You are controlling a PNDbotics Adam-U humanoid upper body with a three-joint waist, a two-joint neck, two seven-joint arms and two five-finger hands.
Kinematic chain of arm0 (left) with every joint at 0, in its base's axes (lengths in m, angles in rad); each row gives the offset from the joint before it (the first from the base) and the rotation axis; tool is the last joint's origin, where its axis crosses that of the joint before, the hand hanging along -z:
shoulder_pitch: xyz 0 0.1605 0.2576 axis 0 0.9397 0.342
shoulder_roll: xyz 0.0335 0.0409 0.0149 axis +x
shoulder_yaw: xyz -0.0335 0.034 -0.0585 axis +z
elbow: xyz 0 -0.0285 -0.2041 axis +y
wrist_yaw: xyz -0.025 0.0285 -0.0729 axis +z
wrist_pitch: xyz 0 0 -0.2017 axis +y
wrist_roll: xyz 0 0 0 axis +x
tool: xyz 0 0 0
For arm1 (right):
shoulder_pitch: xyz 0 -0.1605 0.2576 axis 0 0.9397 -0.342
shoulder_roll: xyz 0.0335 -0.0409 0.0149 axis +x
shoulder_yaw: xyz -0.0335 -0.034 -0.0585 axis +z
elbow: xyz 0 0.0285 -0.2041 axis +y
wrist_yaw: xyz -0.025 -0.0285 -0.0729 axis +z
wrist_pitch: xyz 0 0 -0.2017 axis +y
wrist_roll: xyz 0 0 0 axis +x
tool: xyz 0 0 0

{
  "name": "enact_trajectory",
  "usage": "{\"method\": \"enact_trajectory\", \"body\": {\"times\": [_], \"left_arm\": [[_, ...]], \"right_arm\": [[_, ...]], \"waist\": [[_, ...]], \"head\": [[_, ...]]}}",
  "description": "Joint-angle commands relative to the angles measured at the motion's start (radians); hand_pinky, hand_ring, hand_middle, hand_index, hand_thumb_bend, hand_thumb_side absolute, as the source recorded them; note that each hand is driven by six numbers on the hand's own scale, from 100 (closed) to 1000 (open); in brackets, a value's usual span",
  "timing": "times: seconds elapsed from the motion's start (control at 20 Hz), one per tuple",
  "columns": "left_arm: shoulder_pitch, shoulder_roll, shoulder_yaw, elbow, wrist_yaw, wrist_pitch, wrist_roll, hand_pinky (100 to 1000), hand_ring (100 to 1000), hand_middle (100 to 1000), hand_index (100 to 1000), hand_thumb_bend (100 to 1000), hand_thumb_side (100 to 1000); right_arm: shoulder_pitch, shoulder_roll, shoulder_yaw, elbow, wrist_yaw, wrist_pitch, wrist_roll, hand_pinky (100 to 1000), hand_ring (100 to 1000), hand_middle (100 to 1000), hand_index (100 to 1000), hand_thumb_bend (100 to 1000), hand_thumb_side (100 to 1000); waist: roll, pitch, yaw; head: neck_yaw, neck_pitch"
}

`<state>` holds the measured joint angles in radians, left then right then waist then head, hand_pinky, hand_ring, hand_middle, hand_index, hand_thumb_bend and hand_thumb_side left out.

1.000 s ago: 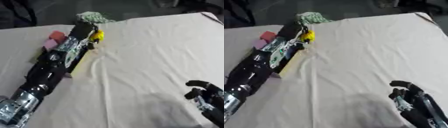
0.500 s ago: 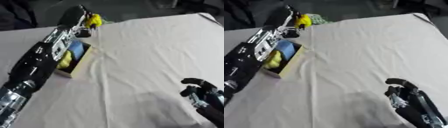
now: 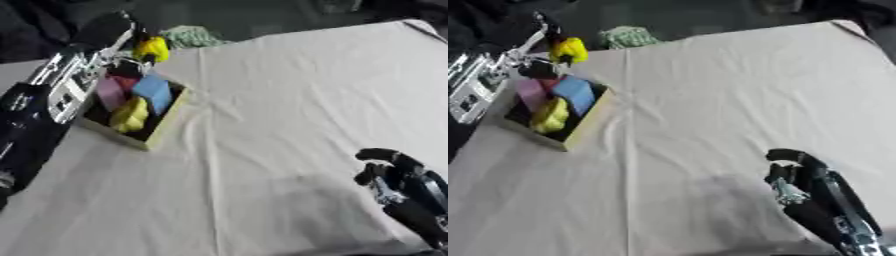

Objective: Pick up objects on the table and place them in the box.

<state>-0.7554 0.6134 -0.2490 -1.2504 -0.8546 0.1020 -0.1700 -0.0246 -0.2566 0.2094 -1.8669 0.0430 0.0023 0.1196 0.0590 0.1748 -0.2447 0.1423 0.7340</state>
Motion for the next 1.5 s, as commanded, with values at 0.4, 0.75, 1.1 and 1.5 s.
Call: {"method": "enact_trajectory", "body": {"times": [0.4,0.75,1.1,1.5], "left_arm": [[0.045,0.031,0.043,0.072,-0.039,0.060,0.029,768,647,465,604,163,164],[0.085,0.027,0.025,0.055,-0.030,0.020,-0.040,796,718,609,761,257,184],[0.119,0.044,0.041,0.001,-0.010,0.016,-0.069,829,776,777,907,344,558],[0.286,0.089,0.143,-0.330,0.176,0.084,0.046,841,745,732,876,140,541]], "right_arm": [[0.012,-0.025,-0.011,-0.006,0.009,0.001,-0.008,622,585,725,772,100,377],[0.018,-0.027,-0.013,-0.005,0.010,0.001,-0.009,622,585,725,772,100,372],[0.021,-0.028,-0.015,-0.005,0.010,0.001,-0.011,623,585,726,772,100,377],[0.031,-0.031,-0.022,-0.003,0.013,0.001,-0.016,623,585,726,772,100,376]], "waist": [[-0.006,-0.026,0.022],[-0.010,-0.028,0.028],[-0.010,-0.029,0.034],[-0.008,-0.036,0.061]], "head": [[-0.004,0.024],[-0.002,0.028],[0.001,0.031],[-0.005,0.036]]}}
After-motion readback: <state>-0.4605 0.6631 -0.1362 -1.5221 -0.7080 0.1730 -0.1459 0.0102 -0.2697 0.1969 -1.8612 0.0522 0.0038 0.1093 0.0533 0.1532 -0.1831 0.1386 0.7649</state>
